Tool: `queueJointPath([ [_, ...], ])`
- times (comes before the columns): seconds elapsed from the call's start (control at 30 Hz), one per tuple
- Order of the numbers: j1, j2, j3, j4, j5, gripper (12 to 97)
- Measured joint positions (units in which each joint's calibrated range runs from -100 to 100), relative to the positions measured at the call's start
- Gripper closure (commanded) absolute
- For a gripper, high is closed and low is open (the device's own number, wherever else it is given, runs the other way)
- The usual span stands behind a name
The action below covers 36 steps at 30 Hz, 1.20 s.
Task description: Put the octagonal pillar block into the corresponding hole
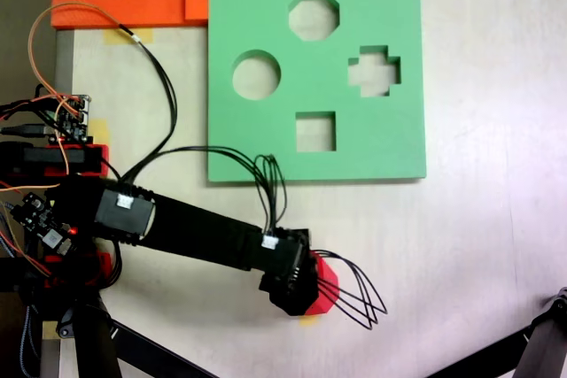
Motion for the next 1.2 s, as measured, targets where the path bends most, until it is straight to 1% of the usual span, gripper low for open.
queueJointPath([
  [0.2, 3.13, -10.81, 0.0, -0.78, 2.83, 70.6],
  [0.37, 7.18, -15.6, 0.0, -1.08, 7.13, 70.5],
  [0.6, 17.68, -17.1, 0.0, -1.08, 17.83, 70.6],
  [0.7, 21.68, -11.63, 4.9, -1.57, 22.95, 70.6],
  [0.9, 27.79, 9.44, 29.01, -1.86, 30.96, 70.6],
  [1.03, 29.99, 22.57, 40.08, -2.06, 34.04, 70.6],
  [1.2, 31.7, 27.5, 40.57, -2.15, 36.39, 70.6],
])
